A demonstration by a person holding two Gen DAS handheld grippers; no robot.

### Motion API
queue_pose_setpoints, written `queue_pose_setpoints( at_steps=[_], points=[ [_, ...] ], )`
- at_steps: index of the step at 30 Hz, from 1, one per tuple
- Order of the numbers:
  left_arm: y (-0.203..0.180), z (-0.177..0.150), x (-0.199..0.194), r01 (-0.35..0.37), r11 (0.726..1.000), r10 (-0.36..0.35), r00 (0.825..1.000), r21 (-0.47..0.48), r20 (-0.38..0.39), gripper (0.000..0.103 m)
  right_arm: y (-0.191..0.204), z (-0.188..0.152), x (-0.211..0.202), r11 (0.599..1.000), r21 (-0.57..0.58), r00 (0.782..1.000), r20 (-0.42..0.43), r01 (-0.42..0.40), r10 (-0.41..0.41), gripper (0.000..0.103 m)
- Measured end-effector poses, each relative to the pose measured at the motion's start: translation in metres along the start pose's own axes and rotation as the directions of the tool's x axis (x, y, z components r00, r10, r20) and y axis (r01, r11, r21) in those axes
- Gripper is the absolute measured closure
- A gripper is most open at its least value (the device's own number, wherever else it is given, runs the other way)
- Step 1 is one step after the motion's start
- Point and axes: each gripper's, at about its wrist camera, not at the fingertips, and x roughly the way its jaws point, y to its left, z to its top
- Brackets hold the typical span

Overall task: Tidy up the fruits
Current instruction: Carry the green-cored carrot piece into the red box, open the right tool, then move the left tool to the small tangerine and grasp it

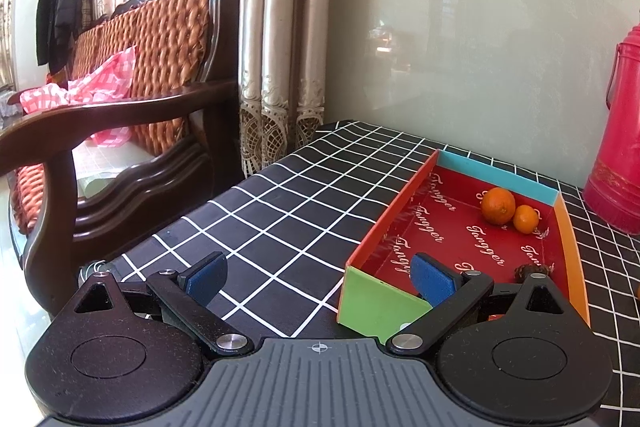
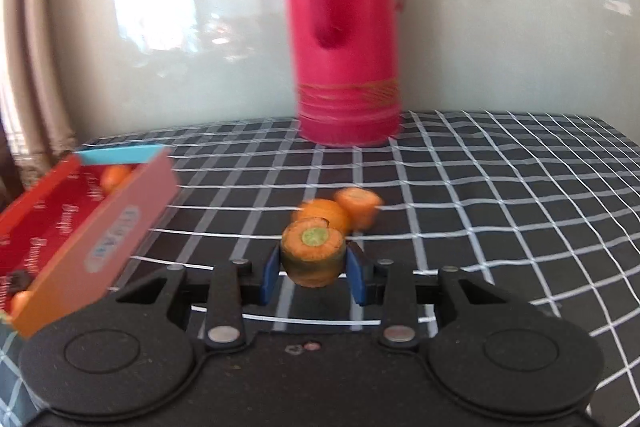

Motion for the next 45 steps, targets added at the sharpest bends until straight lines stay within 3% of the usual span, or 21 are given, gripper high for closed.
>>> queue_pose_setpoints(
  at_steps=[7,13,17,25,32,34,36,45],
  points=[
    [0.008,0.001,-0.001,-0.021,1.0,0.021,1.0,-0.013,0.005,0.006,0.04,0.006,-0.016,0.984,-0.06,0.984,0.044,-0.17,0.173,0.076],
    [0.022,0.001,0.001,-0.049,0.998,0.049,0.999,-0.037,-0.002,0.006,0.081,0.006,-0.027,0.935,-0.158,0.943,0.049,-0.317,0.328,0.076],
    [0.031,0.002,0.002,-0.062,0.997,0.062,0.998,-0.049,-0.003,0.006,0.107,0.003,-0.03,0.902,-0.218,0.922,0.026,-0.373,0.387,0.076],
    [0.045,0.001,0.003,-0.084,0.995,0.084,0.996,-0.056,-0.003,0.006,0.131,-0.004,-0.025,0.888,-0.278,0.926,-0.01,-0.365,0.377,0.076],
    [0.053,0.001,0.005,-0.093,0.992,0.092,0.996,-0.08,-0.01,0.006,0.124,-0.004,-0.026,0.905,-0.258,0.935,0.015,-0.339,0.355,0.067],
    [0.052,0.002,0.005,-0.088,0.993,0.088,0.996,-0.081,-0.009,0.006,0.12,-0.003,-0.028,0.914,-0.252,0.941,0.032,-0.319,0.338,0.044],
    [0.048,0.001,0.005,-0.081,0.994,0.08,0.997,-0.075,-0.008,0.006,0.113,-0.002,-0.033,0.925,-0.249,0.948,0.067,-0.286,0.311,0.03],
    [0.013,0.0,-0.001,-0.019,1.0,0.019,1.0,-0.023,0.007,0.006,0.068,0.001,-0.048,0.974,-0.201,0.977,0.16,-0.108,0.141,0.009]
  ],
)
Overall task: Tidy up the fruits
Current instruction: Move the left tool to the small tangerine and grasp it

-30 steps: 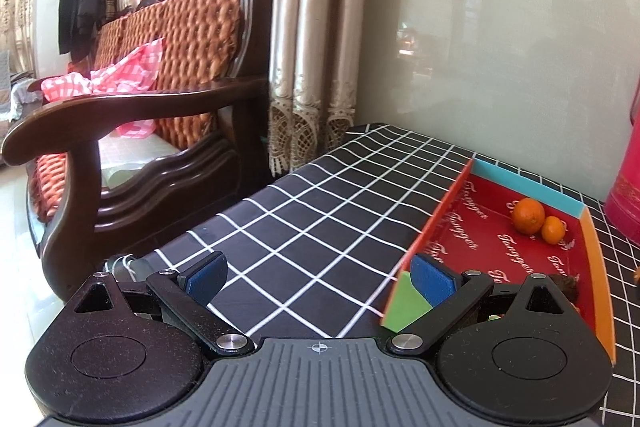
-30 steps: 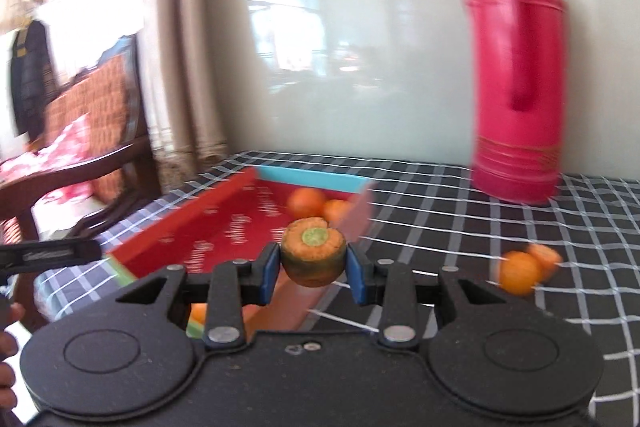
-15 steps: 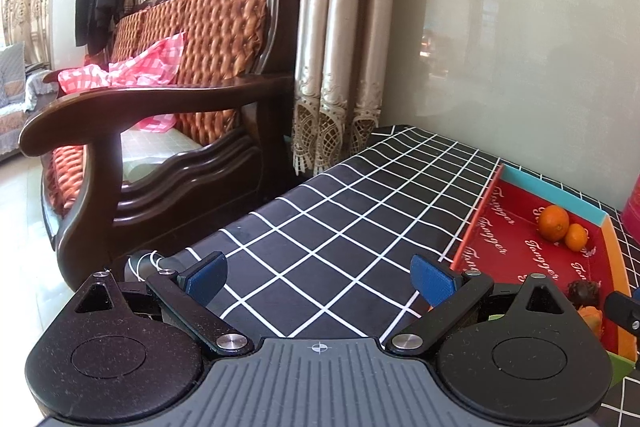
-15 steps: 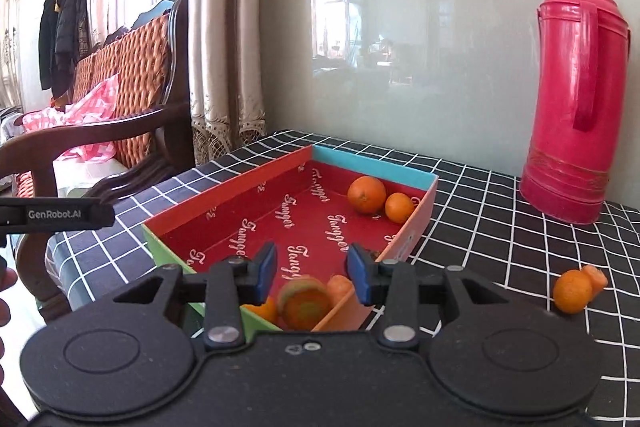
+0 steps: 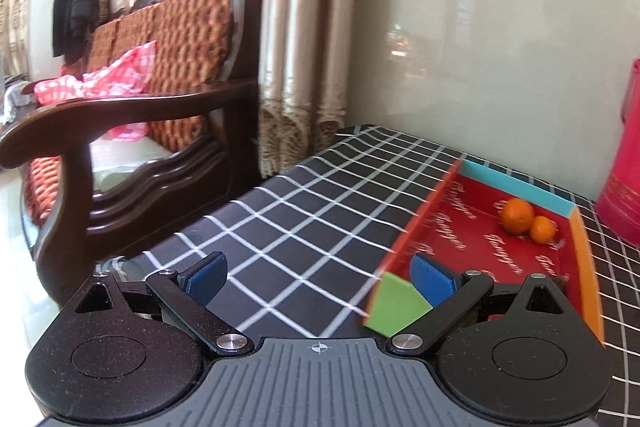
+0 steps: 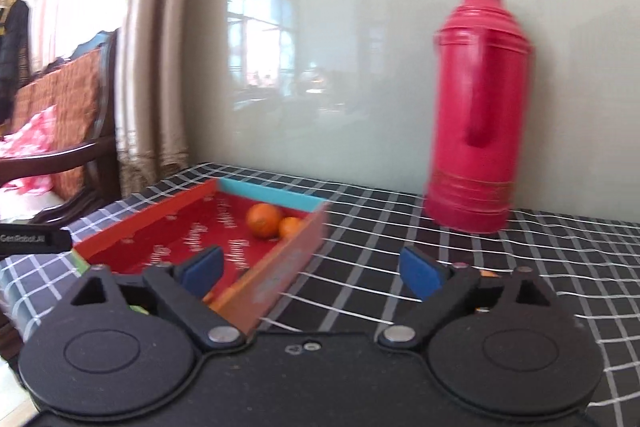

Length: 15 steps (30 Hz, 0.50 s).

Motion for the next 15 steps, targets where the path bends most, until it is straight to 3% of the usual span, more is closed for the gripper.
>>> queue_pose_setpoints(
  at_steps=[3,7,11,15],
  points=[
    [-0.019,-0.001,-0.005,0.03,0.999,-0.031,0.999,0.031,0.011,0.006,-0.017,-0.003,-0.007,0.995,0.008,0.995,0.009,0.098,-0.098,0.006],
    [-0.049,-0.005,-0.013,0.082,0.992,-0.085,0.996,0.092,0.028,0.006,-0.044,-0.009,-0.013,0.968,0.049,0.969,-0.013,0.246,-0.246,0.006],
    [-0.083,-0.009,-0.022,0.145,0.978,-0.153,0.988,0.151,0.038,0.006,-0.075,-0.016,-0.022,0.92,0.12,0.928,-0.035,0.372,-0.371,0.006],
    [-0.115,-0.017,-0.032,0.212,0.953,-0.225,0.974,0.215,0.036,0.006,-0.099,-0.021,-0.032,0.855,0.158,0.869,-0.049,0.493,-0.492,0.006]
  ],
)
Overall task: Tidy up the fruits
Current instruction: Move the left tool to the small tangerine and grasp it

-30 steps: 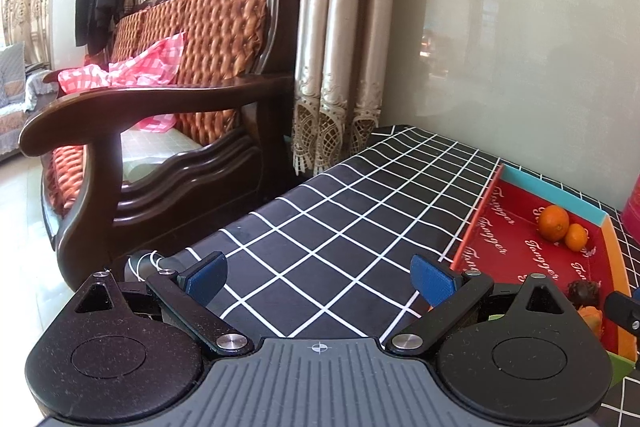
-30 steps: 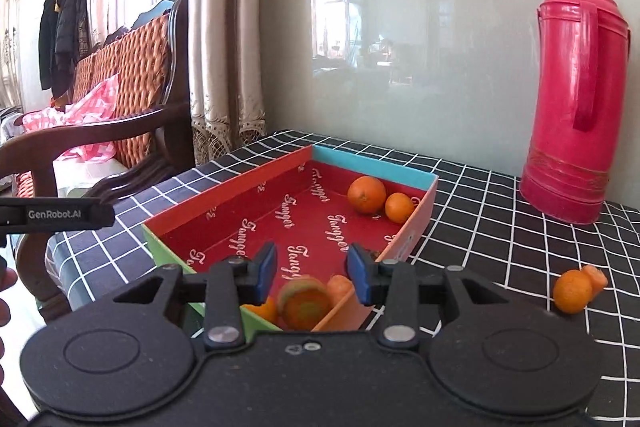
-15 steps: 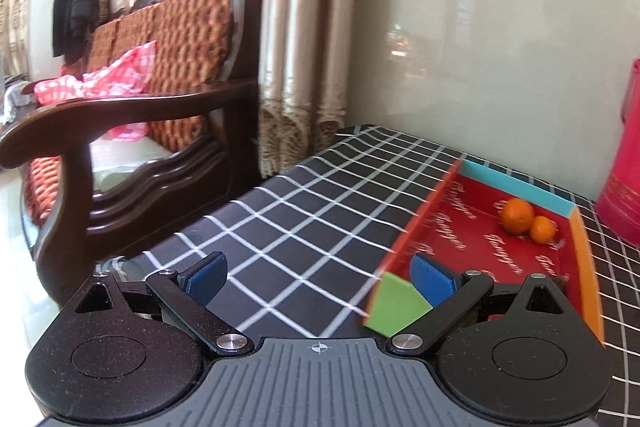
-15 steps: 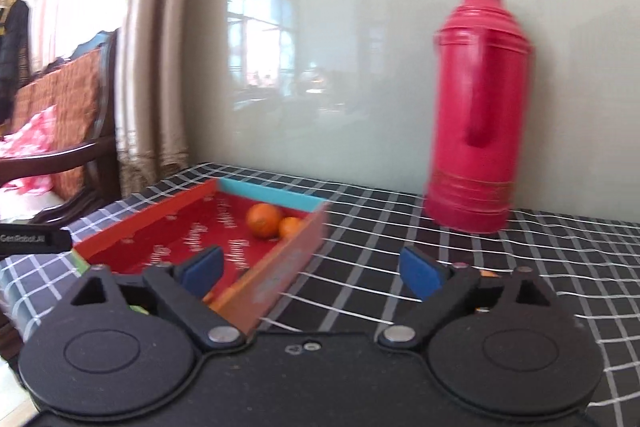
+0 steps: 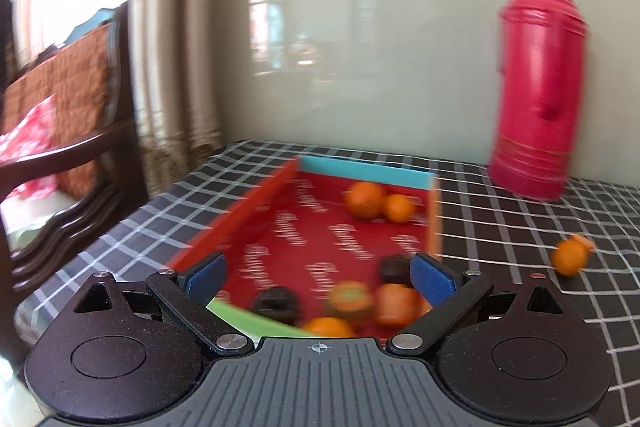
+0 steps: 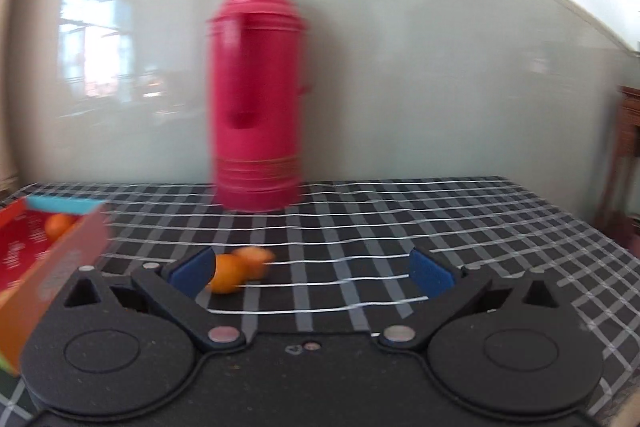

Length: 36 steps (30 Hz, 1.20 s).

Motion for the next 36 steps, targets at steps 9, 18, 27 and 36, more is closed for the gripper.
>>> queue_pose_setpoints(
  at_steps=[9,18,27,36],
  points=[
    [-0.073,0.0,0.004,0.151,0.98,-0.151,0.988,0.127,-0.011,0.006,-0.038,-0.01,0.008,0.982,0.0,0.982,-0.033,0.187,-0.187,0.006],
    [-0.141,-0.002,0.013,0.274,0.928,-0.278,0.96,0.254,-0.02,0.006,-0.07,-0.015,0.013,0.963,0.013,0.961,-0.055,0.271,-0.27,0.006],
    [-0.188,-0.005,0.034,0.331,0.885,-0.333,0.942,0.327,-0.051,0.006,-0.09,-0.016,0.012,0.961,0.053,0.961,-0.068,0.271,-0.268,0.006],
    [-0.205,-0.004,0.054,0.345,0.867,-0.343,0.937,0.36,-0.071,0.007,-0.095,-0.015,0.012,0.966,0.081,0.968,-0.072,0.245,-0.239,0.006]
  ],
)
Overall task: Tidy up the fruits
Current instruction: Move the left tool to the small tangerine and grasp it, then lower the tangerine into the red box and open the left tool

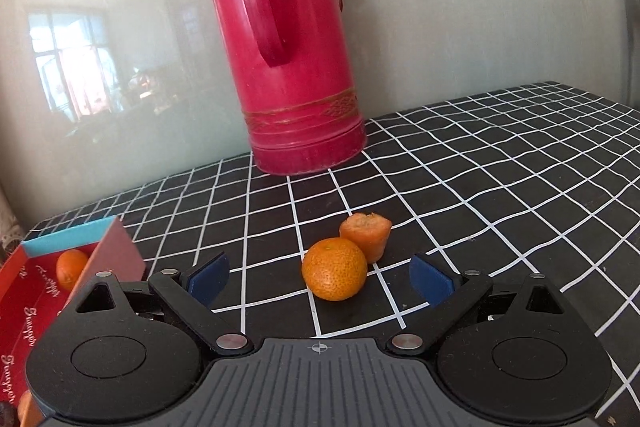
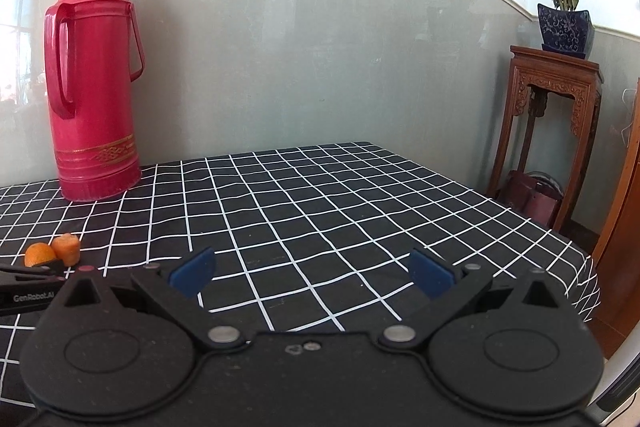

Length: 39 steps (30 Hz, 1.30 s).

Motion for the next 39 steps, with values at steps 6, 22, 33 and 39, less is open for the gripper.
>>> queue_pose_setpoints(
  at_steps=[6,22,33,39],
  points=[
    [0.001,0.0,0.011,0.011,1.0,-0.011,1.0,-0.001,-0.027,0.019,0.002,0.0,0.001,1.0,0.007,1.0,-0.005,-0.014,0.014,0.006],
    [-0.002,0.0,0.015,0.039,0.999,-0.039,0.999,0.014,-0.031,0.064,0.004,0.001,0.001,0.999,0.009,0.999,-0.013,-0.031,0.031,0.006],
    [0.004,0.0,-0.01,0.0,1.0,-0.002,0.999,0.028,0.051,0.064,0.005,0.002,-0.003,0.999,0.009,0.999,0.0,-0.054,0.054,0.006],
    [0.027,0.002,-0.038,-0.074,0.997,0.076,0.99,-0.022,0.118,0.064,0.018,0.004,-0.009,0.996,-0.001,0.996,0.015,-0.093,0.093,0.006]
  ],
)
